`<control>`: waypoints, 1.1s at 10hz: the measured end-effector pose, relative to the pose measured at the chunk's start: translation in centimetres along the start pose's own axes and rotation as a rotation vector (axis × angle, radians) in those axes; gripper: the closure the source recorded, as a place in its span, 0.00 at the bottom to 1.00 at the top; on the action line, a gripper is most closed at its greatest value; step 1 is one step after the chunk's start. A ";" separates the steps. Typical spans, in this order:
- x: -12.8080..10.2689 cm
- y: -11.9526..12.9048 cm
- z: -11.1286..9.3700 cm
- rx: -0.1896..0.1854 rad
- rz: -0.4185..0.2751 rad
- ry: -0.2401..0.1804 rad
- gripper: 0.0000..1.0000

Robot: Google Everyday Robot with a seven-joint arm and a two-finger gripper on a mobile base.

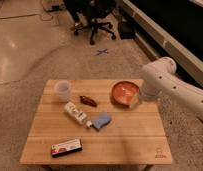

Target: Place the pepper in the ceramic bowl

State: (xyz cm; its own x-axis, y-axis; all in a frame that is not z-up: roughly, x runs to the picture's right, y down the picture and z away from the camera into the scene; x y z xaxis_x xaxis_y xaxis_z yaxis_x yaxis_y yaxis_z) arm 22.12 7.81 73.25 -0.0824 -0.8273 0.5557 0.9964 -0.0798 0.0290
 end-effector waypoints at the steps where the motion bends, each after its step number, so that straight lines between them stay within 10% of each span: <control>1: 0.0 0.0 0.0 0.000 0.000 0.000 0.20; 8: 0.6 -0.2 0.1 -0.002 -0.005 0.011 0.20; 11: 6.4 -6.1 0.5 0.054 -0.077 0.088 0.20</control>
State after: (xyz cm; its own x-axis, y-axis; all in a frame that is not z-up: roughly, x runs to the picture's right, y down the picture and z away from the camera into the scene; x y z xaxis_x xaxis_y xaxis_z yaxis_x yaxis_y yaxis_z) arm 15.48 3.30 77.04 -0.1579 -0.8658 0.4748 0.9865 -0.1170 0.1148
